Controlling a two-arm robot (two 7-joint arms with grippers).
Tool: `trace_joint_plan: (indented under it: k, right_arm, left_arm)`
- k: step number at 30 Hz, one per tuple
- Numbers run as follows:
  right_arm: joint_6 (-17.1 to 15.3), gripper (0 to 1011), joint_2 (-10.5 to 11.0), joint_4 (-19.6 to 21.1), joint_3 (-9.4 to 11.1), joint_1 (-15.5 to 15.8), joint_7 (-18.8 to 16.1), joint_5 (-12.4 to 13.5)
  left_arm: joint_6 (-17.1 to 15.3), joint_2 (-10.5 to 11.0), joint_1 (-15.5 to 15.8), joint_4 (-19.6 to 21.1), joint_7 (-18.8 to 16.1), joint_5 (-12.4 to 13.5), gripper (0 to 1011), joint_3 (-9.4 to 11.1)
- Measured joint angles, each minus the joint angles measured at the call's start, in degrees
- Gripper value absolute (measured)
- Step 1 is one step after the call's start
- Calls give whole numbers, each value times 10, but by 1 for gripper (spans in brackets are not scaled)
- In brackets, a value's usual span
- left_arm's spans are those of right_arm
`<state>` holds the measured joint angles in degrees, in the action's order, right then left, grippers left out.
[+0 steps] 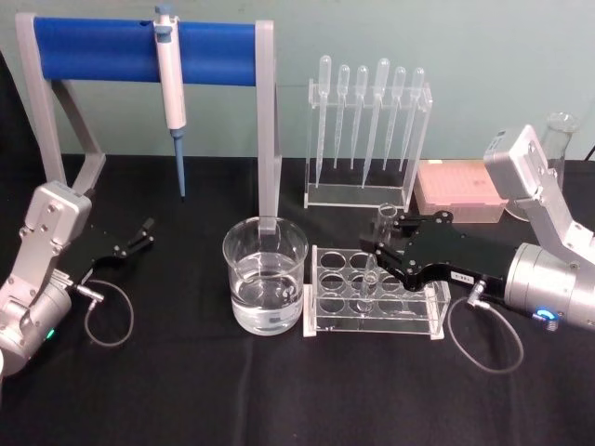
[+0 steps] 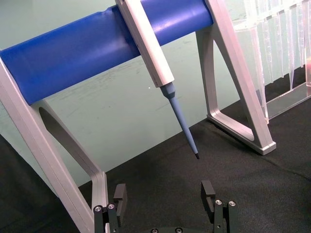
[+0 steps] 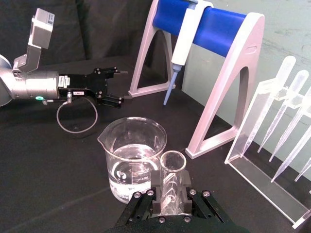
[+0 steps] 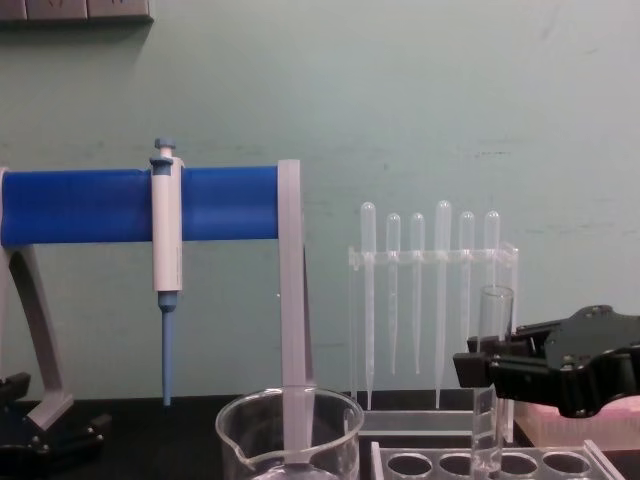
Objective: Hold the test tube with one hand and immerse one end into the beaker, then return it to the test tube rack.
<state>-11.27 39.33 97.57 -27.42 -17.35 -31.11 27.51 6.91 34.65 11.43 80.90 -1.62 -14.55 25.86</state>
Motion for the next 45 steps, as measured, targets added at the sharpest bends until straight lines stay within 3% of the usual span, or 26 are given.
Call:
trace_joint_plan:
  k: [30, 35, 45]
  right_arm:
    - [-1, 227, -1, 0, 0, 4, 0, -6]
    - [-1, 341, -1, 0, 0, 4, 0, -6]
    - [-1, 707, -1, 0, 0, 4, 0, -5]
  left_arm:
    - [0, 0, 0, 0, 0, 0, 1000, 0]
    - [0, 0, 0, 0, 0, 0, 1000, 0]
    - [0, 0, 0, 0, 0, 0, 1000, 0]
